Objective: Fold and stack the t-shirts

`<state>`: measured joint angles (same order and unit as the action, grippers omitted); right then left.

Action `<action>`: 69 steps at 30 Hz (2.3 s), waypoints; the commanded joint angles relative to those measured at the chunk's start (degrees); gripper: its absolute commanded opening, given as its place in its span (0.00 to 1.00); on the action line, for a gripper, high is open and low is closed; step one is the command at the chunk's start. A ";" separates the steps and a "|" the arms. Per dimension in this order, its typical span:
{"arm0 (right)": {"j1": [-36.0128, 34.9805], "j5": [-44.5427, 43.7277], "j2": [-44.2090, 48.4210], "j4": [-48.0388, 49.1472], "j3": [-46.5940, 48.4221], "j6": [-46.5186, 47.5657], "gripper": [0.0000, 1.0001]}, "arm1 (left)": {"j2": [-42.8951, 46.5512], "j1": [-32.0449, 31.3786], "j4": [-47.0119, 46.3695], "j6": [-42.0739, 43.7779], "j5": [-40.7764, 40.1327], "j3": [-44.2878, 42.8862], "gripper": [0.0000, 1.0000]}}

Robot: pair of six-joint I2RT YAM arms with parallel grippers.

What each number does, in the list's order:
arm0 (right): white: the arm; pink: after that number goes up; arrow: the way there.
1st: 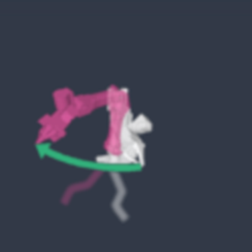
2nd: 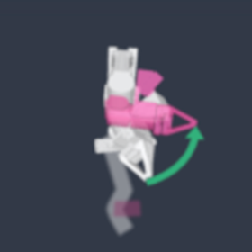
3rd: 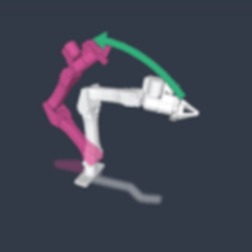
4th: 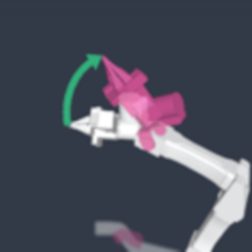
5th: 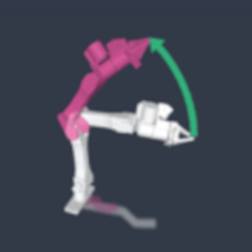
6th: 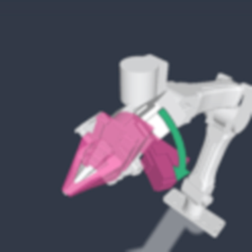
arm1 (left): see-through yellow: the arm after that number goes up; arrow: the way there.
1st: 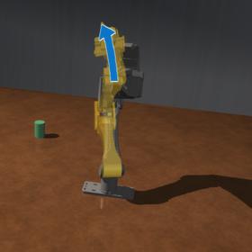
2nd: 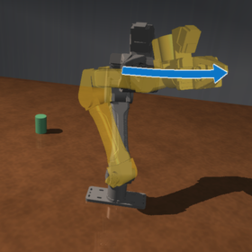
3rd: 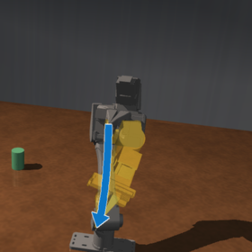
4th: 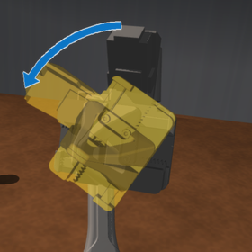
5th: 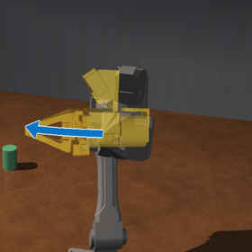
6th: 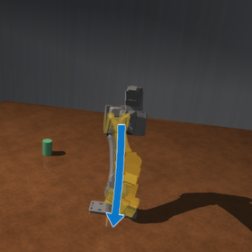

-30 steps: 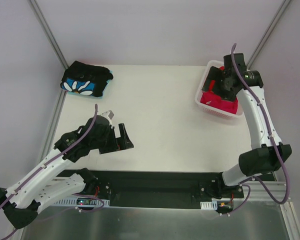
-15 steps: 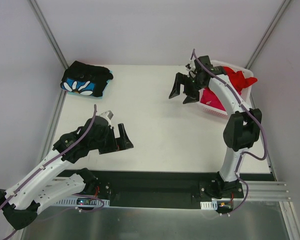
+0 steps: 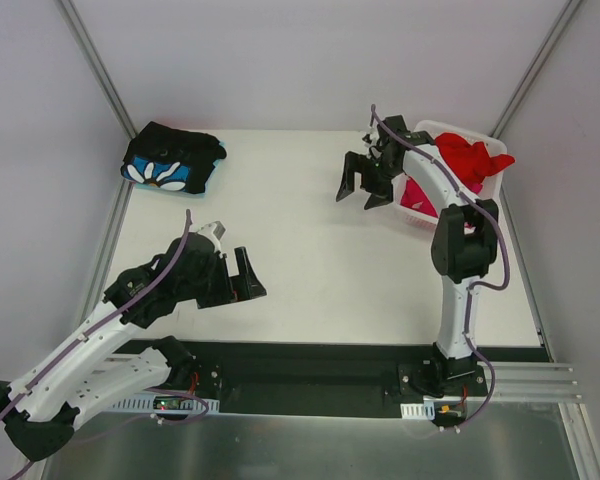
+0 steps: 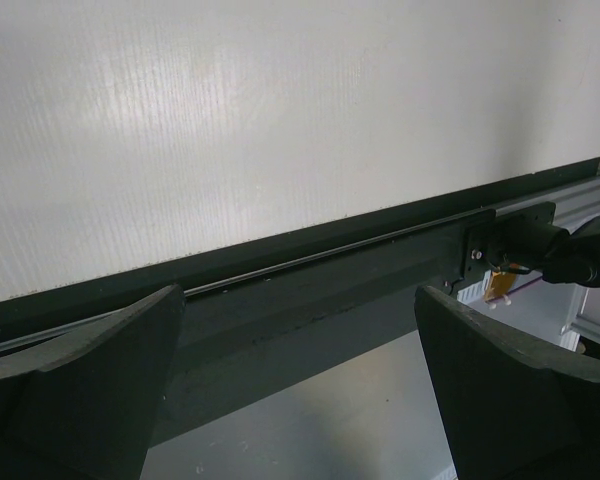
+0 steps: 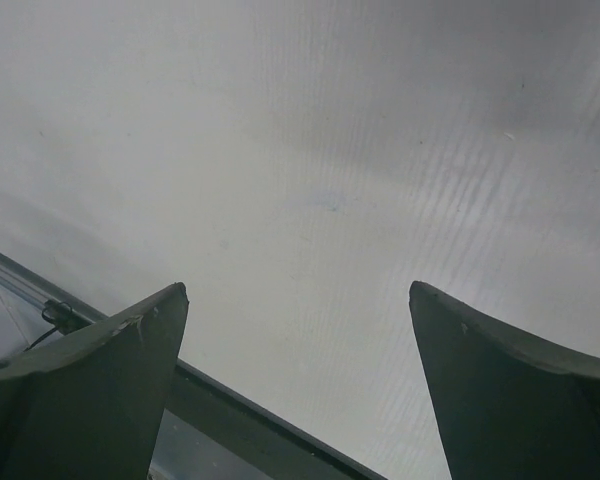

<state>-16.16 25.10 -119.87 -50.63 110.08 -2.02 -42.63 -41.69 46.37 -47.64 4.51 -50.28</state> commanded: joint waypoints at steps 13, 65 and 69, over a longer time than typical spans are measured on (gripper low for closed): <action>5.70 -18.51 0.96 -6.59 -1.79 3.17 0.96 | 0.62 -0.41 0.12 -0.97 0.85 -0.17 0.99; 18.88 -28.08 27.07 -5.18 -22.44 0.44 0.96 | 1.76 -0.50 2.59 -0.79 -0.29 -2.10 0.99; 20.73 -31.16 24.43 -4.21 -22.37 0.00 0.96 | 3.17 -0.41 2.67 -1.05 -0.56 -1.49 0.99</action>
<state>2.72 -0.56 -92.75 -55.33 87.88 -1.89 -40.95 -41.69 49.82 -47.62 4.01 -51.42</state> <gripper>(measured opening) 0.962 0.992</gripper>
